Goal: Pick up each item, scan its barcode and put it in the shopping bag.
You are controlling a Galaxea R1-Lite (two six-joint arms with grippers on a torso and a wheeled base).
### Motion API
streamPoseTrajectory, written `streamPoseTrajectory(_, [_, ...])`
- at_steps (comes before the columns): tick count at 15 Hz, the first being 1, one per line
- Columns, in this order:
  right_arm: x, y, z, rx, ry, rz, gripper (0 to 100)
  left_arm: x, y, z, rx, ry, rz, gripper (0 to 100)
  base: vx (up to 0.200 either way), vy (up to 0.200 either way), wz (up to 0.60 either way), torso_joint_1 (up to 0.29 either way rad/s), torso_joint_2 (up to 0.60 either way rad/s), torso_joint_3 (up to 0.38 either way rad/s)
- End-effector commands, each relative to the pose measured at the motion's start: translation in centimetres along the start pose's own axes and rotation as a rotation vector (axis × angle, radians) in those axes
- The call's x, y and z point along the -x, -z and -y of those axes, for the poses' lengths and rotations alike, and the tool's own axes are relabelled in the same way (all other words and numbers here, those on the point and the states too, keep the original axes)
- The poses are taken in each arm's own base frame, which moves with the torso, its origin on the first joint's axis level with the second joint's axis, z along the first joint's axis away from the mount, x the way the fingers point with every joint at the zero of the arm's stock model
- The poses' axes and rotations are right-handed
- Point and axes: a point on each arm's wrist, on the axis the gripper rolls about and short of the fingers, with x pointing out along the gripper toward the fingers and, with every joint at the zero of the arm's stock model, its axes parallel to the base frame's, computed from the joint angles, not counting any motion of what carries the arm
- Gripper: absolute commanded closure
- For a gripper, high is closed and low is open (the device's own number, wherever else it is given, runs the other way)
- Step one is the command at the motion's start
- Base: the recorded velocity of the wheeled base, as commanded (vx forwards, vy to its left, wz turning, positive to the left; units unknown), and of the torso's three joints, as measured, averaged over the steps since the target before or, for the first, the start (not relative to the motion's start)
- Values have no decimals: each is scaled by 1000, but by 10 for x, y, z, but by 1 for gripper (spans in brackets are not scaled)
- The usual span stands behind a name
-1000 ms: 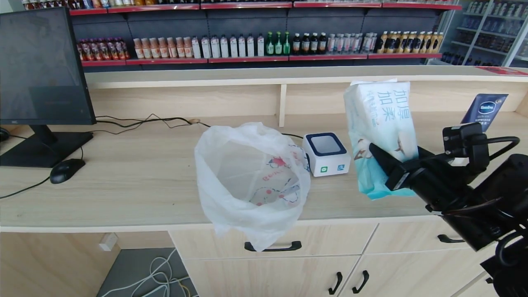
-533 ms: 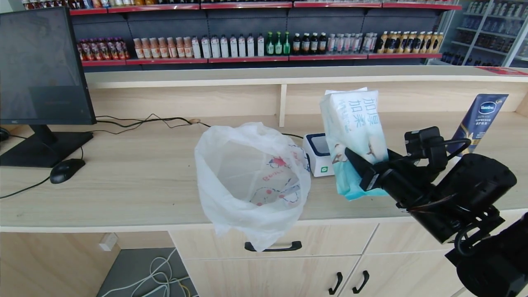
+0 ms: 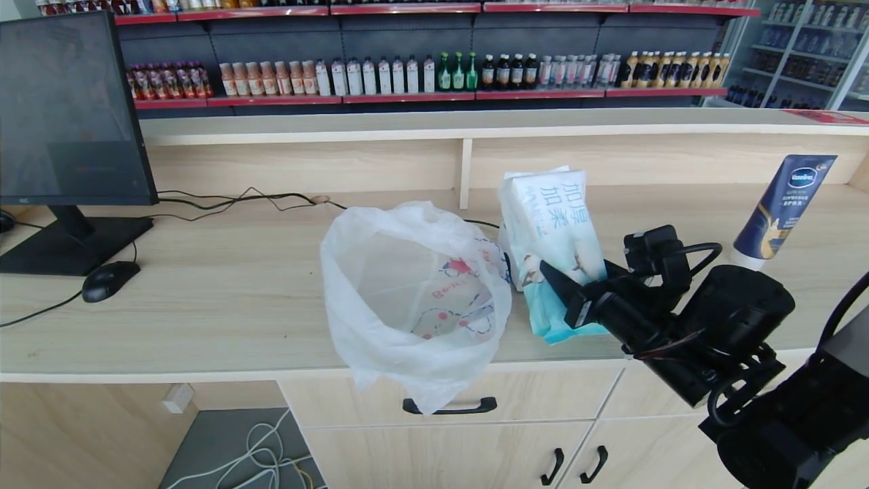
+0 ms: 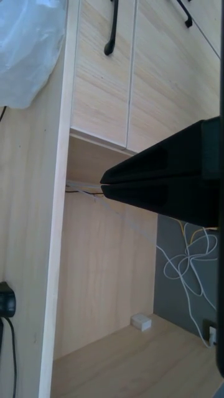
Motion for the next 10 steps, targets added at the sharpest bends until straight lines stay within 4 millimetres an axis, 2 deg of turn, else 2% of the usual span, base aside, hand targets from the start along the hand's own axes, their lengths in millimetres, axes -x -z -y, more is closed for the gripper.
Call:
streamPoseTrajectory(1, [-1,6,-2,0,-5,-20,100,0,0,0,0,0,1,100,0,0,0,0,0,0])
streamPoseTrajectory(6, [-17,12,-2,-1,1,-4,100,0,0,0,0,0,2,100,0,0,0,0,0,0])
streamPoseTrajectory(10, [-17,13,-1,0,5,-7,100,0,0,0,-1,0,2,100,0,0,0,0,0,0])
